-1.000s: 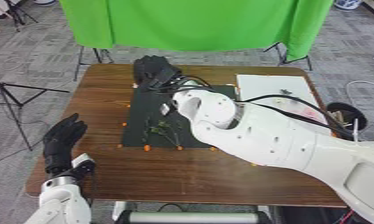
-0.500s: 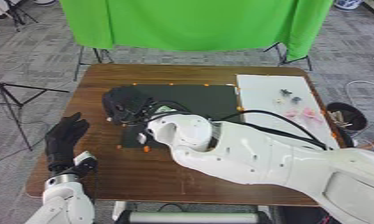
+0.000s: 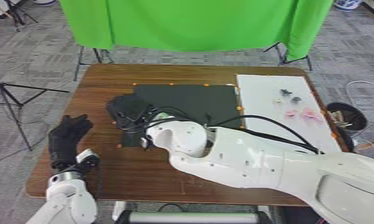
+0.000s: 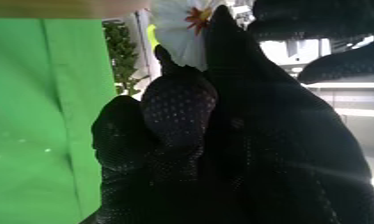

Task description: Arrange flowers

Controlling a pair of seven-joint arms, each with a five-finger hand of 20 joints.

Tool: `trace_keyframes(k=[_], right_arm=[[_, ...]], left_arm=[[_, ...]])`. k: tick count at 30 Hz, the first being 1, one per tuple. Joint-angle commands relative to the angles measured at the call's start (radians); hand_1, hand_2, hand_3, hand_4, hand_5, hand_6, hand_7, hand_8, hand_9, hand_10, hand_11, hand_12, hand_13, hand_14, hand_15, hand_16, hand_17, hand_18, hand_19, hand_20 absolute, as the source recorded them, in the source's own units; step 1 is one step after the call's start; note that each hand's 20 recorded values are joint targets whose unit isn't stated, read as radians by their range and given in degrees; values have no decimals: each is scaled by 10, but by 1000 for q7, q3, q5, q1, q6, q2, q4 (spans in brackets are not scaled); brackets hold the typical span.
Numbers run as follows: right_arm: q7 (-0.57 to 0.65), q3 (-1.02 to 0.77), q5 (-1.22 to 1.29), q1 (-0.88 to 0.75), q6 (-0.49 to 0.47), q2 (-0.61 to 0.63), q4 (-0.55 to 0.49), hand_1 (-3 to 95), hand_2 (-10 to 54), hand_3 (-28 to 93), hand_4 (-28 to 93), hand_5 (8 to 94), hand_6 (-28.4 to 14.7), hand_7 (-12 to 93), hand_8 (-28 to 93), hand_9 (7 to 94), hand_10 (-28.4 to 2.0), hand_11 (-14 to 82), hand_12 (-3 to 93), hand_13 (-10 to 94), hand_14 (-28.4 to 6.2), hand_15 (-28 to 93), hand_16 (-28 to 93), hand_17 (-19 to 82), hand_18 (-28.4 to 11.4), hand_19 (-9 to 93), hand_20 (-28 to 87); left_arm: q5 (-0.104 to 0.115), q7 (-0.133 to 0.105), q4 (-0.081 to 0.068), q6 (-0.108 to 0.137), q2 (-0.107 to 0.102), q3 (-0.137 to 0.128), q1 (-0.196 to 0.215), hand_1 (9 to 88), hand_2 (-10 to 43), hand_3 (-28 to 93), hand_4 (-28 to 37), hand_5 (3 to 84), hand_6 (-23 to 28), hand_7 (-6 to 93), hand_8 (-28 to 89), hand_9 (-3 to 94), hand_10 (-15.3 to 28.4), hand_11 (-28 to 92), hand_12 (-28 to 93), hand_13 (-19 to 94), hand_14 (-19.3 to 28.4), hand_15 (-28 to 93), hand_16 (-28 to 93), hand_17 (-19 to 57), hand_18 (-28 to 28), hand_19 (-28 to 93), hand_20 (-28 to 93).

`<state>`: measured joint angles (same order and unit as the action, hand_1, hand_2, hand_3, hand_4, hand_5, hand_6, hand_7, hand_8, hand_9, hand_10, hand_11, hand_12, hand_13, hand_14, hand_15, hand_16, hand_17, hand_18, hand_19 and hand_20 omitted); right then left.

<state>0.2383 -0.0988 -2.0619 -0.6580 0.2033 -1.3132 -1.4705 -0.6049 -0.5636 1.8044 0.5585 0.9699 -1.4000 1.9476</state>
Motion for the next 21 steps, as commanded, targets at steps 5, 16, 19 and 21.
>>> trace_keyframes(k=[5,16,19,21], right_arm=[[29,11,-60,-24,-12,-3,77,841,-19,133,97,650,-41,349,-9,657,-112,41,258,806,-19,636,278,578,-88,932,478],[48,3,-48,-40,-45,11,96,769,-37,245,18,625,4,452,-57,655,-93,67,240,830,-9,607,282,597,-87,932,458],[52,-2,-43,-40,-75,17,85,748,-44,283,13,610,2,437,-44,639,-95,84,228,832,-9,602,285,598,-88,932,454],[54,-5,-48,-40,-88,17,83,734,-49,308,-2,596,-2,430,-44,629,-96,103,211,831,-9,600,286,599,-87,932,449]], left_arm=[[-44,66,-35,-83,46,6,-42,239,124,727,-283,664,116,173,-35,530,209,426,94,401,221,537,-144,119,163,393,145],[-54,84,-38,-99,56,-3,-38,238,128,729,-283,689,135,132,-12,546,245,391,111,383,252,568,-157,103,167,398,130],[-55,88,-44,-105,58,-7,-40,233,125,728,-283,676,130,126,-13,545,245,382,115,380,256,570,-156,99,169,400,130],[-59,91,-42,-106,58,-8,-39,233,125,728,-283,677,130,127,-13,546,245,377,117,381,256,565,-155,98,169,399,129]])
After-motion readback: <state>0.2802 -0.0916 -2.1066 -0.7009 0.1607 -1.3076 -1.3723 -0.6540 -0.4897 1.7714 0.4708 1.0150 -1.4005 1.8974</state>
